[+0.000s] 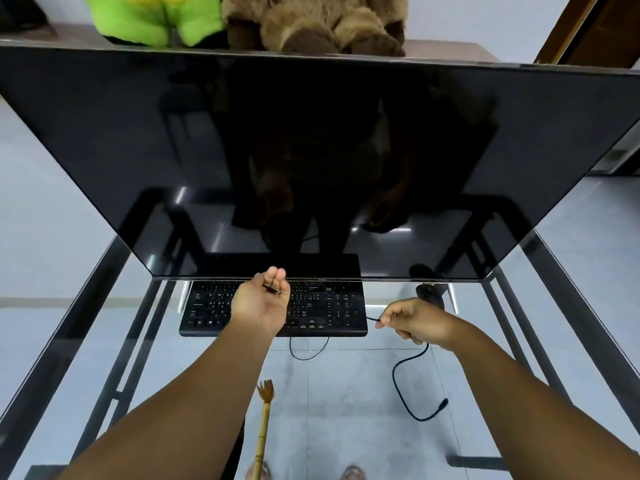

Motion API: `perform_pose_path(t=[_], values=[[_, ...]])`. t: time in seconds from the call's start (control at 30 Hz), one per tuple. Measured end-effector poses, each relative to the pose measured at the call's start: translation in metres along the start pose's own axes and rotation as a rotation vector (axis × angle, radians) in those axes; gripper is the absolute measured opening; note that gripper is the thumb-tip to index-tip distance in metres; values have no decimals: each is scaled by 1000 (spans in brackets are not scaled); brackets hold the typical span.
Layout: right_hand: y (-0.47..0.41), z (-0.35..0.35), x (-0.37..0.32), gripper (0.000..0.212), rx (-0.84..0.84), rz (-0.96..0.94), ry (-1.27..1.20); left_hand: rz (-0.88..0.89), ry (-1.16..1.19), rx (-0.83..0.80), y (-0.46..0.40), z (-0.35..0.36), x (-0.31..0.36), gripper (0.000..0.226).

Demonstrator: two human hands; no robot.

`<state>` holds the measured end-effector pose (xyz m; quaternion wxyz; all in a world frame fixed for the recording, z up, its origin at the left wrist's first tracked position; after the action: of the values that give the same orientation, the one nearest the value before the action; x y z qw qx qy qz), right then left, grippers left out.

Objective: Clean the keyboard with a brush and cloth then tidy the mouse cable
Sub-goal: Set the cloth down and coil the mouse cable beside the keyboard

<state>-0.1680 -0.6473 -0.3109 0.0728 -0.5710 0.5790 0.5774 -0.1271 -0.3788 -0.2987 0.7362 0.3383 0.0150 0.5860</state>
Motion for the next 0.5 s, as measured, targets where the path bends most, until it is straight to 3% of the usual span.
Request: perform_pose_path(t=[0.13, 0.23, 0.4, 0.5], values=[[14, 11, -21, 15, -184, 23, 142, 109, -98, 92, -2, -10, 6, 42], [28, 16, -45, 15, -294, -16, 132, 158, -482, 134, -8, -19, 10, 38], [49, -3, -87, 12, -230, -150, 88, -5, -1092, -78, -4, -4, -13, 43], [52, -20, -95, 15, -155, -198, -47, -194, -1201, -272, 6, 3, -43, 42]])
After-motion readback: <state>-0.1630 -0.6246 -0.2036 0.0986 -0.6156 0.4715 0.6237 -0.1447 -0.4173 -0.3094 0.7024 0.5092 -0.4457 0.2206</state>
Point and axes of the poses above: each hand's wrist, its own y-axis away from the middle knuckle, its own z-axis out of the palm, x = y × z, the point moved 9 cm from there along -y, towards the middle knuckle, and after that the axes turned 11 degrees about -x, right-handed, at the moved point
